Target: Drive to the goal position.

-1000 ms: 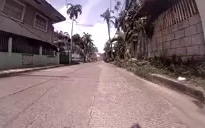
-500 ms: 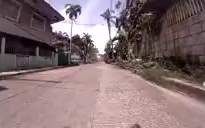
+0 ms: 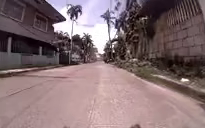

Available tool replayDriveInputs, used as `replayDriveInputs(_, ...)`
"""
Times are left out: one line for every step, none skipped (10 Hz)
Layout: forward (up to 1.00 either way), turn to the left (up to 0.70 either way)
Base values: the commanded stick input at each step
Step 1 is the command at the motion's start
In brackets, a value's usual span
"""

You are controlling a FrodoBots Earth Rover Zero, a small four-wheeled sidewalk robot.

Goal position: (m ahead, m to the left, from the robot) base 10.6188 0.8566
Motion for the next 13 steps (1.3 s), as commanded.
replayDriveInputs(0.70, 0.00)
replayDriveInputs(0.70, 0.00)
replayDriveInputs(0.70, 0.00)
replayDriveInputs(0.70, 0.00)
replayDriveInputs(0.70, 0.00)
replayDriveInputs(0.70, 0.00)
replayDriveInputs(0.70, 0.00)
replayDriveInputs(0.70, 0.00)
replayDriveInputs(0.70, 0.00)
replayDriveInputs(0.70, 0.00)
replayDriveInputs(0.70, 0.00)
replayDriveInputs(0.70, 0.00)
replayDriveInputs(0.70, 0.00)
